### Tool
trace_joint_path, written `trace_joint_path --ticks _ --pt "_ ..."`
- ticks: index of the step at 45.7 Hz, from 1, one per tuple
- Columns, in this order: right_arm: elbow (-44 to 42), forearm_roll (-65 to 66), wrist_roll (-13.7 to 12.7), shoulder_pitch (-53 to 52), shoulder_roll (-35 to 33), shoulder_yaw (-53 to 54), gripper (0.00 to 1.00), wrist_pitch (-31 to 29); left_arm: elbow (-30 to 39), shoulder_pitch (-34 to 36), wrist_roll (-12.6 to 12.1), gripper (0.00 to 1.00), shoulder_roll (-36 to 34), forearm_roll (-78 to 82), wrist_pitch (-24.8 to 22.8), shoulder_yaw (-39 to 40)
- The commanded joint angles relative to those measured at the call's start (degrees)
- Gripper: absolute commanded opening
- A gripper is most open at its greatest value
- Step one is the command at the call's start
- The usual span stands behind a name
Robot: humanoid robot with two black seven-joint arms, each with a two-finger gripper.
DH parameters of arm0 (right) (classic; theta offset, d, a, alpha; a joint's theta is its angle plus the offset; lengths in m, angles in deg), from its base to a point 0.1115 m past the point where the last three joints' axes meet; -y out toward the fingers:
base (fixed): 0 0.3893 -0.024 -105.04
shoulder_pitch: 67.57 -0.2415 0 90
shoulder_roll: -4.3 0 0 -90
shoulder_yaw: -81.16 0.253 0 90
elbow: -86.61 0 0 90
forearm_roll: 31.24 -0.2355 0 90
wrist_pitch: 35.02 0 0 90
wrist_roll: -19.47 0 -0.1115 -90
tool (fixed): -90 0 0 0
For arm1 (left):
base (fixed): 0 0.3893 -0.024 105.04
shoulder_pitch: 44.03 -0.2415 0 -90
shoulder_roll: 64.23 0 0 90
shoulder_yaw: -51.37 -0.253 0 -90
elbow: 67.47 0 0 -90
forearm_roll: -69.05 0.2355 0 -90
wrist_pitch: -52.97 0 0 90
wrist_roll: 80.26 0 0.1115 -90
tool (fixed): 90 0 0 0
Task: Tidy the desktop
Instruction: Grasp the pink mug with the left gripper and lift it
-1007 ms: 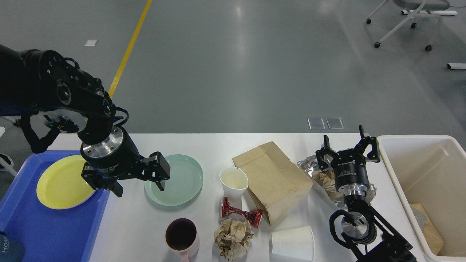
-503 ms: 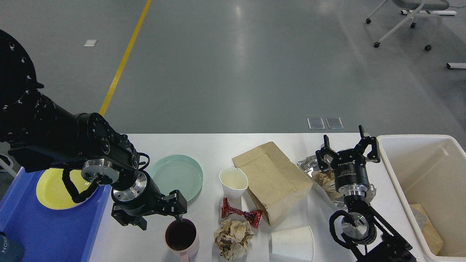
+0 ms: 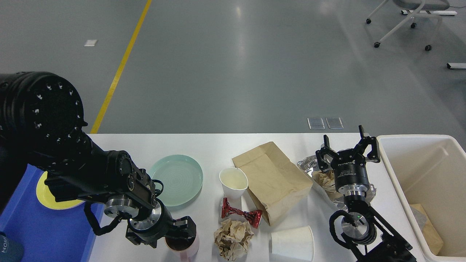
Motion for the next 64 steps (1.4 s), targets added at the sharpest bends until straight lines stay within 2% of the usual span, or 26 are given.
trace_joint_path --ticks 1,4,7,13,16,22,25,29,38,43,64 --pt "0.0 0.0 0.0 0.0 0.0 0.0 1.00 0.0 -0.3 -0.5 0.0 0.87 0.2 -0.5 0.5 -0.4" --pt "0.0 0.0 0.0 0.0 0.0 0.0 1.00 0.0 -0.3 -0.5 0.0 0.82 0.2 -0.5 0.8 -0.7" --pt "0.0 0.0 0.0 0.0 0.0 0.0 1.00 0.0 -0.3 -1.0 0.0 0.70 0.2 -0.5 0.9 -0.8" --pt "0.0 0.0 0.0 0.0 0.0 -0.1 1.00 0.0 -0.5 -2.3 0.0 0.55 0.3 -0.7 1.8 -1.6" --pt "0.0 0.0 0.0 0.0 0.0 0.0 1.00 -0.1 -1.5 -3.5 -0.4 0.53 0.3 -0.7 3.2 -1.7" --pt "0.0 0.0 0.0 0.0 0.0 -0.1 1.00 -0.1 -3.7 -5.9 -4.1 0.46 0.4 -0.8 5.6 -1.6" --pt "0.0 0.0 0.0 0.0 0.0 0.0 1.00 -0.1 -4.2 -6.6 -5.2 0.40 0.5 -0.8 6.0 -1.3" --pt "0.0 0.0 0.0 0.0 0.0 0.0 1.00 0.0 -4.5 -7.1 -5.2 0.30 0.7 -0.8 6.0 -1.0" --pt "0.0 0.0 -0.1 0.0 0.0 -0.1 1.00 -0.1 -4.6 -7.4 -5.2 0.15 0.8 -1.5 5.9 -0.5" --pt "0.0 0.0 0.0 0.0 0.0 0.0 1.00 -0.1 -4.5 -7.4 -5.2 0.00 0.8 -2.2 5.5 -0.2" --pt "0.0 0.0 0.0 0.0 0.0 0.0 1.00 -0.1 -3.9 -6.1 -5.3 0.00 0.0 -4.3 5.0 -0.1"
